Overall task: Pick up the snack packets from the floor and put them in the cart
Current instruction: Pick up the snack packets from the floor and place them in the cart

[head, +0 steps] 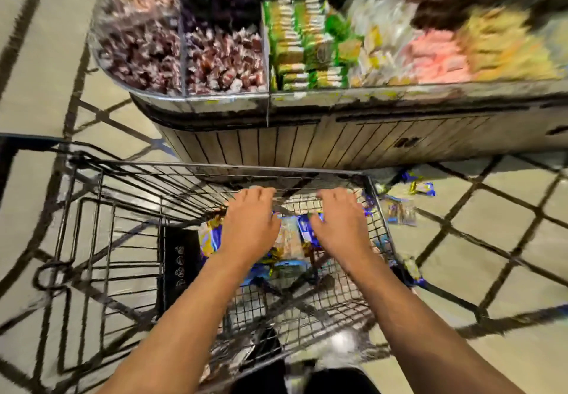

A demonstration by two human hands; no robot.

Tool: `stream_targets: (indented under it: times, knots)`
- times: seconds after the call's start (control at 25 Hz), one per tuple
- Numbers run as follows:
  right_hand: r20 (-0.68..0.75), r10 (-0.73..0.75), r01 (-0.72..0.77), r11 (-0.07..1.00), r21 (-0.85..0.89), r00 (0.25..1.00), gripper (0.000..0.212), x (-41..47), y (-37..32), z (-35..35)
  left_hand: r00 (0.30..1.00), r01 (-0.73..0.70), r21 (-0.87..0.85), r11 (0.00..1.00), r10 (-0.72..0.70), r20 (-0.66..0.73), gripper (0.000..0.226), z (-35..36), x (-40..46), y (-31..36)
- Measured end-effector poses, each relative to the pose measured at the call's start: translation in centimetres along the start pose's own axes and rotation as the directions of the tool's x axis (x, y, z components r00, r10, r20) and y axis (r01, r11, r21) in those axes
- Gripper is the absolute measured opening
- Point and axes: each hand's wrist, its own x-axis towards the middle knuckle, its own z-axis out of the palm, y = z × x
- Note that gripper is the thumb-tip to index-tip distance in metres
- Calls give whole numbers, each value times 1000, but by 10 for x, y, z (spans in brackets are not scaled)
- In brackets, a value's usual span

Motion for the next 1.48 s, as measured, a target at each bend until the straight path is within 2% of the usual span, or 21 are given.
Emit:
stream_targets:
  times: [0.24,0.44,0.6,0.8,0.96,1.24,1.48]
  knots:
    - [-162,49,-52,998,-18,986,38,-45,67,-78,980,-192,81,978,195,-32,47,-26,-6,111]
    - [-196,115,-116,993,5,974,35,-120,156,-95,964,-267,53,962,267,-3,46,7,-53,220]
    - [-168,120,-130,990,-50,979,36,-180,241,-100,959,-282,65,957,278,62,41,54,-103,294]
    - [-154,188,-198,979,-49,970,41,-246,341,-107,952,-299,51,953,295,78,45,95,-146,376]
    - [-142,245,-258,963,-79,959,43,-285,398,-115,932,-360,150,921,346,111,46,112,-155,430]
    - [-113,314,-319,947,-28,943,51,-288,464,-118,923,-374,172,911,347,169,42,140,-124,479]
    - [-75,244,-248,968,-46,967,45,-221,522,-123,942,-287,92,954,263,210,49,187,-65,515]
